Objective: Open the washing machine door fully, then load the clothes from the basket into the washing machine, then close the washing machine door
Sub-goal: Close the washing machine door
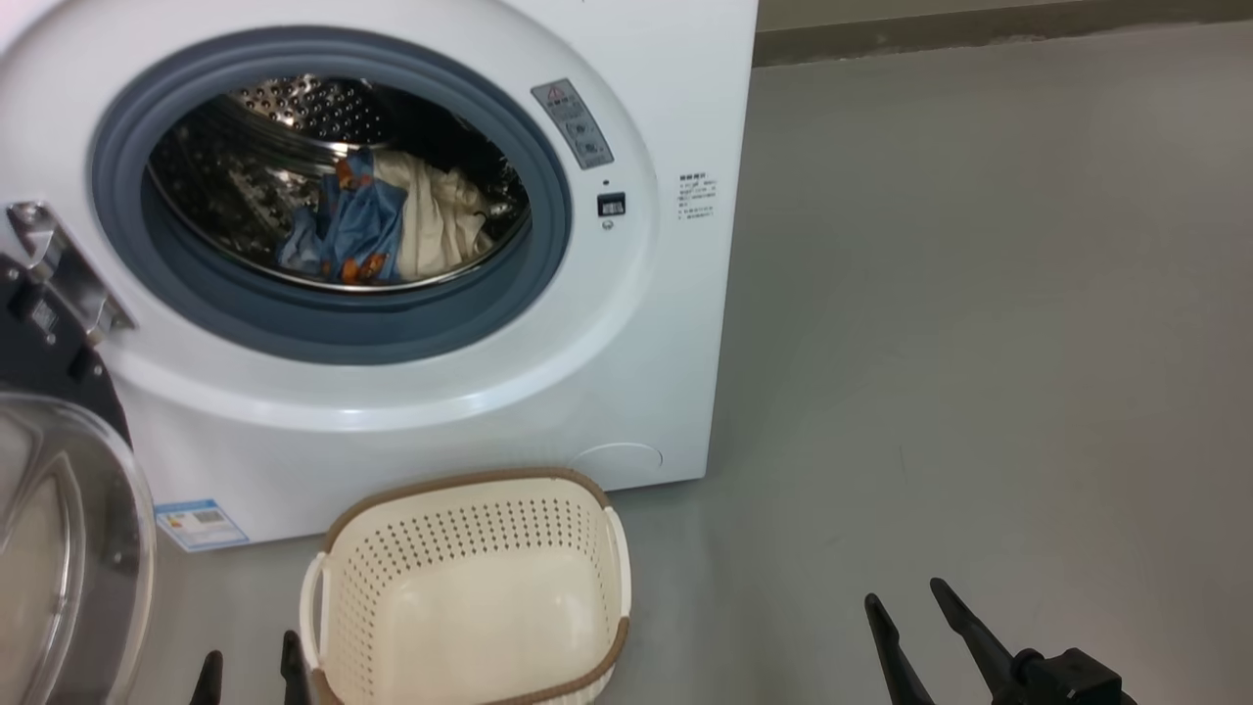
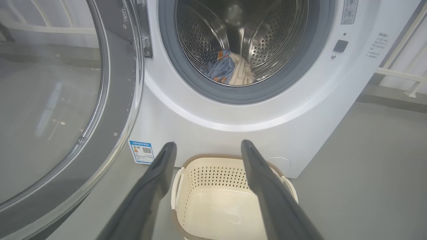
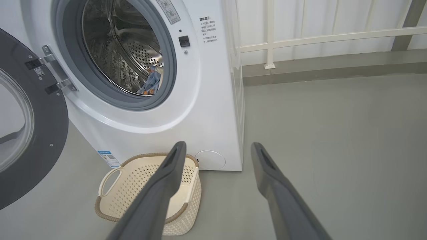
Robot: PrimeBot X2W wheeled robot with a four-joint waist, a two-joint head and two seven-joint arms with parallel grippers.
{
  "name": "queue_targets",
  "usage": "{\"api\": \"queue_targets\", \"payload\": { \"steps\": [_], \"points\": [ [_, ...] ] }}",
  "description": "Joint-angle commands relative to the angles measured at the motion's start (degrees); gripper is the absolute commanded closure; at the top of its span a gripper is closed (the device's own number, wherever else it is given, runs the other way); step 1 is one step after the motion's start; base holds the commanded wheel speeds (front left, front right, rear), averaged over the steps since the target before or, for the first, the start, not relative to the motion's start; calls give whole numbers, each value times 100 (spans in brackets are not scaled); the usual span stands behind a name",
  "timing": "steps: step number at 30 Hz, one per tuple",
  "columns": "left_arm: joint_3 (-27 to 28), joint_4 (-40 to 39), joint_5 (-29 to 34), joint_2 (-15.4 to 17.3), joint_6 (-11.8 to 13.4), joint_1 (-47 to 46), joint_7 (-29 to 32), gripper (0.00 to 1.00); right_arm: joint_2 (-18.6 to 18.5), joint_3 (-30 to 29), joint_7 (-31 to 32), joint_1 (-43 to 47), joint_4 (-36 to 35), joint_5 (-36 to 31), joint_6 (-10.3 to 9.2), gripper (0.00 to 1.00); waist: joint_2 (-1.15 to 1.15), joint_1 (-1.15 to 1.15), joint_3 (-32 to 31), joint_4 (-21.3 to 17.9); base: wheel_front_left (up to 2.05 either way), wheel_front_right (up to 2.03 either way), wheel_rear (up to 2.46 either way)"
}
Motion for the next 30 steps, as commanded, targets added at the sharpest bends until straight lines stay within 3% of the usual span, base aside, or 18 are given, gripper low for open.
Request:
{"api": "queue_targets", "payload": {
  "steps": [1, 23, 30],
  "points": [
    [197, -125, -9, 65, 36, -81, -36, 0, -39, 136, -34, -47, -146, -47, 10, 0, 0, 0, 3, 3, -118, 118, 0],
    [187, -108, 55, 65, 15, -90, -36, 0, -38, 142, -34, -70, -123, -36, 10, 0, 0, 0, 15, 20, -21, 21, 0],
    [132, -127, 89, 65, 76, -96, -36, 0, -47, 151, -34, -70, -120, -39, 10, 0, 0, 0, -5, 341, 0, 0, 0]
  ]
}}
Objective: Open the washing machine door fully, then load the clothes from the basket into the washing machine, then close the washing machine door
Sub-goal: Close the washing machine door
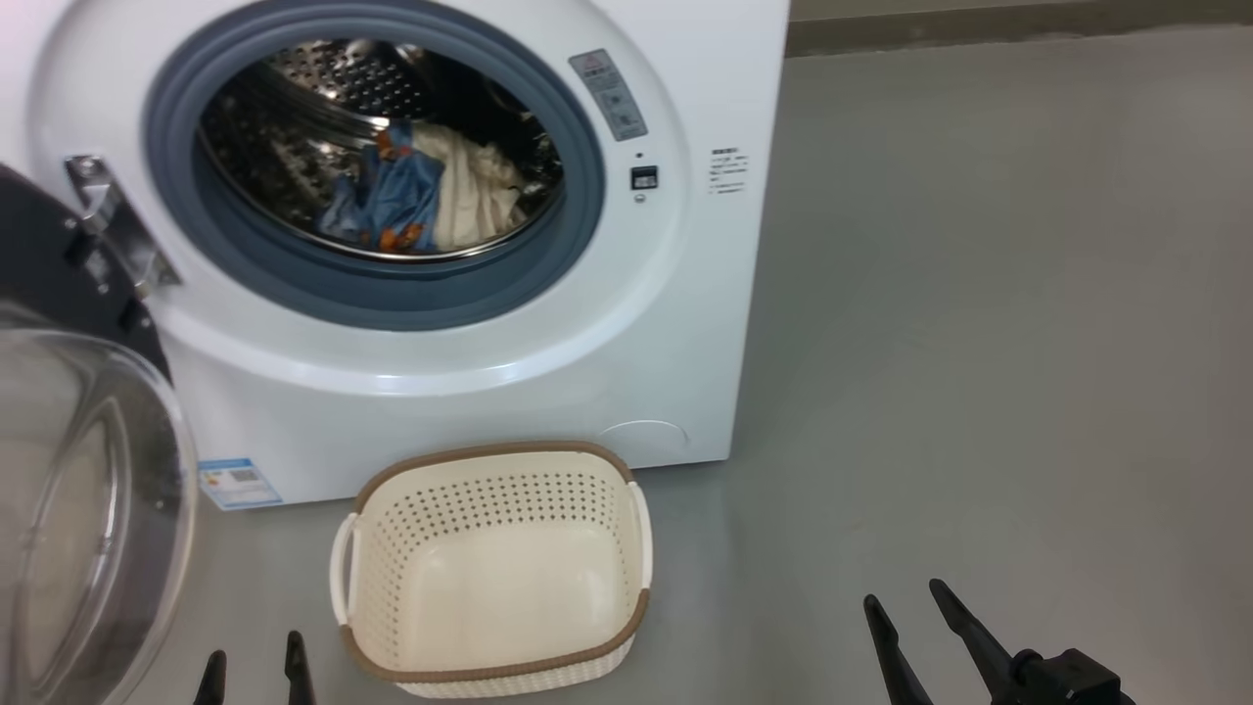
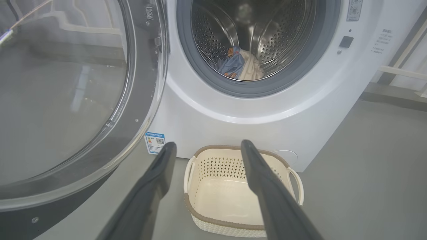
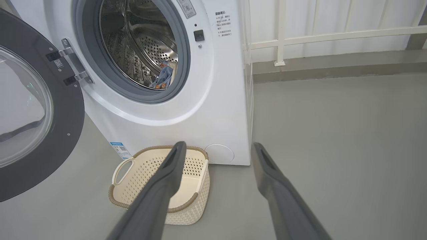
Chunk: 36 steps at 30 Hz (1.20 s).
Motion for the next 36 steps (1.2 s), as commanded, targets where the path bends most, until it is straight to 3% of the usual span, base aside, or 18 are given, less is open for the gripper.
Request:
{"api": "queue_targets", "payload": {
  "steps": [1, 20, 25, 36],
  "points": [
    [182, -123, 41, 65, 47, -89, -36, 0, -49, 146, -34, -77, -123, -42, 10, 0, 0, 0, -20, 196, 0, 0, 0],
    [48, -166, 63, 65, 219, 28, -36, 0, -120, 254, -34, -73, -32, 31, 10, 0, 0, 0, -274, 1951, 0, 0, 0],
    [18, -179, 56, 65, 262, 55, -36, 0, -143, 260, -34, -37, -42, 35, 10, 0, 0, 0, -296, 2200, 0, 0, 0],
    [10, -187, 19, 65, 290, 75, -36, 0, -165, 304, -34, -26, -27, 29, 10, 0, 0, 0, -242, 2292, 0, 0, 0]
  ]
}}
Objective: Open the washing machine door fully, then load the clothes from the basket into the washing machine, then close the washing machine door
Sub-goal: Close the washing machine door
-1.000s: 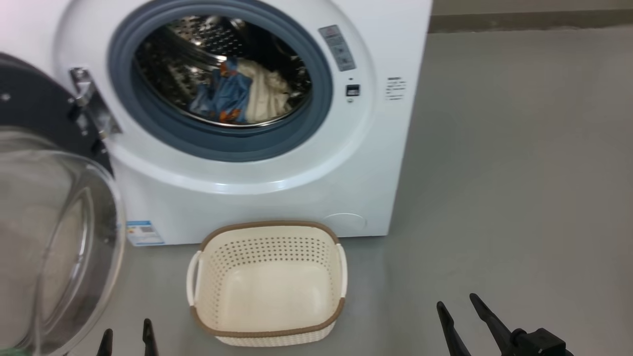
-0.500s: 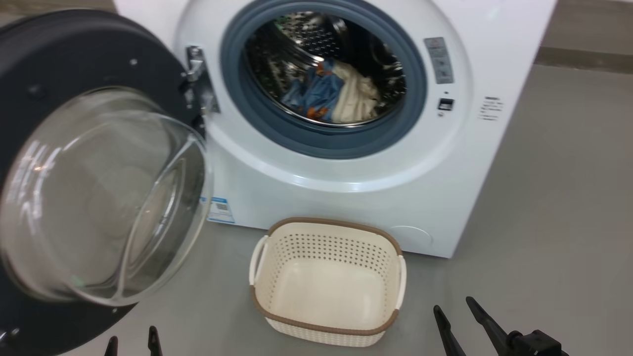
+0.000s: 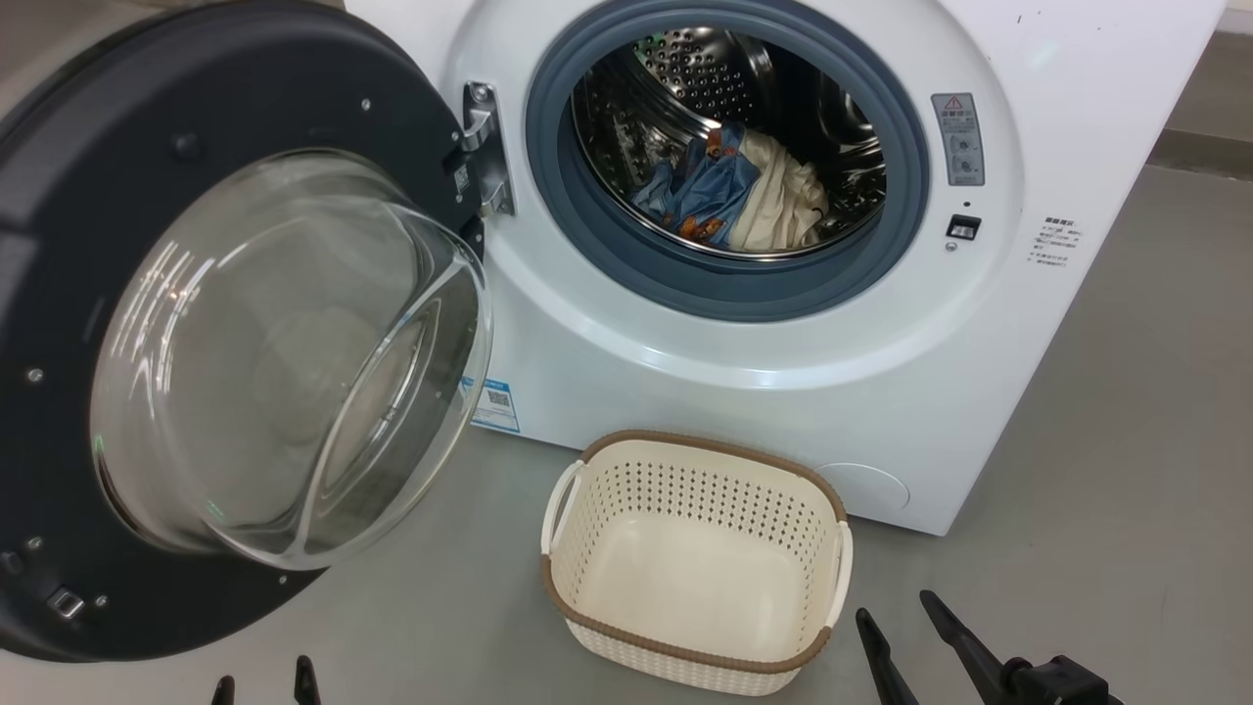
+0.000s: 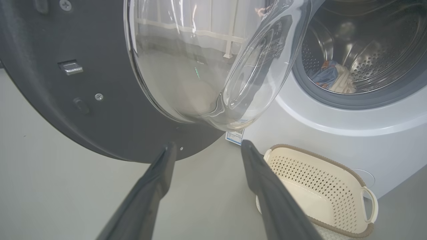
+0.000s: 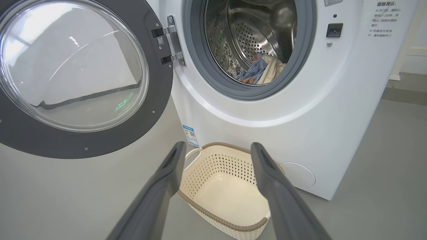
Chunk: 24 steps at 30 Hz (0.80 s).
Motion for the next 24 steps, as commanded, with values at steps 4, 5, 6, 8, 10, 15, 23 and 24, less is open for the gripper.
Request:
{"api": "queue_targets", "payload": {
  "steps": [4, 5, 6, 8, 10, 15, 23, 24],
  "points": [
    [180, -143, 3, 59, 34, -127, -36, 0, -47, 130, -34, -28, -117, 6, 10, 0, 0, 0, 20, 14, 0, 0, 0],
    [180, -138, 1, 59, 35, -125, -36, 0, -46, 128, -34, -27, -114, 7, 10, 0, 0, 0, 23, 19, 0, 0, 0],
    [180, -132, 1, 59, 36, -123, -36, 0, -46, 126, -34, -27, -111, 10, 10, 0, 0, 0, 25, 24, 0, 0, 0],
    [183, -117, -16, 59, 37, -123, -36, 0, -45, 121, -34, -30, -106, 14, 10, 0, 0, 0, 30, 41, 0, 0, 0],
    [198, -89, -112, 59, 26, -124, -36, 58, -42, 117, -34, -34, -101, 15, 10, 0, 0, 0, 33, 60, 0, 0, 0],
    [336, -37, -452, 59, -19, -121, -36, 100, -27, 116, -34, -38, -97, 15, 10, 0, 0, 0, 36, 113, 0, 0, 0],
    [998, -133, -1800, 59, -12, -139, -36, 100, -14, 108, -34, 2, -108, 21, 10, 0, 0, 0, 27, 201, 0, 0, 0],
    [1137, -136, -1964, 59, -28, -142, -36, 100, -14, 109, -34, 6, -110, 22, 10, 0, 0, 0, 26, 212, 0, 0, 0]
  ]
}}
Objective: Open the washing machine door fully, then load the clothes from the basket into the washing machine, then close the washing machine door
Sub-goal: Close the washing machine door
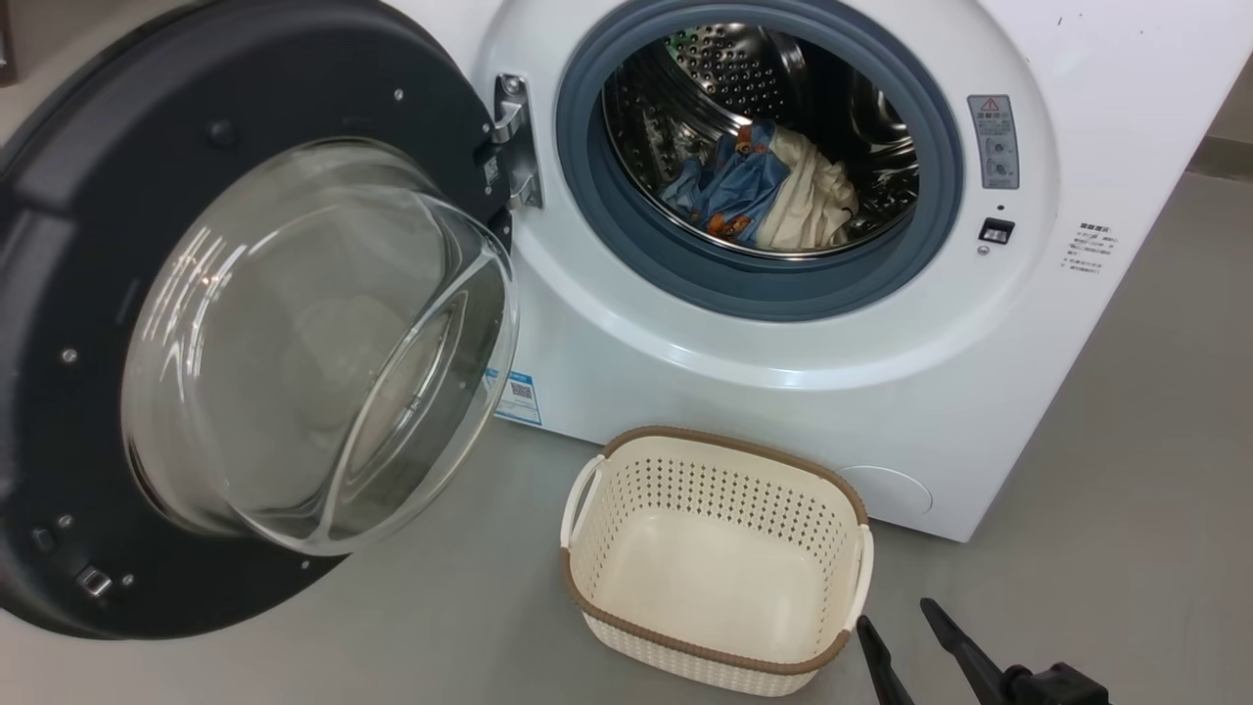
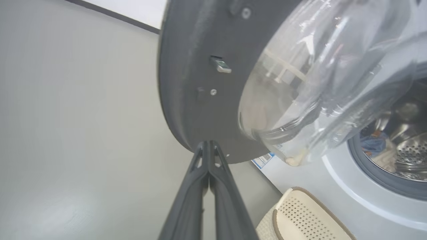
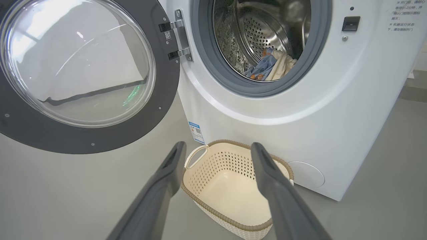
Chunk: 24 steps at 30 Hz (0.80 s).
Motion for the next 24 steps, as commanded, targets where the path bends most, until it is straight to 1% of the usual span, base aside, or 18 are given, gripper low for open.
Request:
{"api": "queue_targets", "payload": {
  "steps": [1, 5, 10, 12, 14, 16, 18, 20, 21, 22, 24],
  "points": [
    [334, -146, -161, 66, -39, -151, -37, 100, -25, 115, -34, -28, -130, 22, 10, 0, 0, 0, -1, 16, 0, 0, 0],
    [926, -83, -683, 66, -225, -244, -37, 100, -32, 119, -34, -7, -135, 23, 10, 0, 0, 0, 0, 57, 0, 0, 0],
    [1639, 109, -1235, 82, -604, -591, -37, 100, -27, 128, -34, 19, -137, 16, 10, 0, 0, 0, 6, 109, 0, 0, 0],
    [1927, 215, -1602, 170, -707, -805, -26, 100, -18, 140, -34, 18, -136, 14, 10, 0, 0, 0, 13, 112, 0, 0, 0],
    [2259, 287, -2045, 299, -722, -1056, 75, 100, -10, 159, -34, 14, -130, 23, 10, 0, 0, 0, 16, 108, 0, 0, 0],
    [2538, 407, -2466, 534, -722, -1314, 316, 100, -5, 186, -34, 8, -126, 34, 10, 0, 0, 0, 27, 98, 0, 0, 0],
    [2794, 620, -2924, 836, -786, -1625, 622, 100, -6, 211, -34, -3, -119, 43, 10, 0, 0, 0, 53, 85, 0, 0, 0],
    [2996, 915, -3390, 1140, -905, -1937, 982, 100, -16, 248, -34, -24, -106, 47, 10, 0, 0, 0, 81, 50, 0, 0, 0],
    [2996, 915, -3390, 1140, -905, -1937, 982, 100, -16, 248, -34, -24, -106, 47, 10, 0, 0, 0, 81, 50, 0, 0, 0],
    [3122, 1083, -3663, 1269, -943, -2106, 1166, 100, -24, 272, -34, -42, -98, 50, 10, 0, 0, 0, 103, 23, 0, 0, 0],
    [3235, 1414, -3994, 1578, -1020, -2359, 1521, 100, -47, 315, -34, -84, -85, 62, 10, 0, 0, 0, 160, -39, 0, 0, 0]
  ]
}}
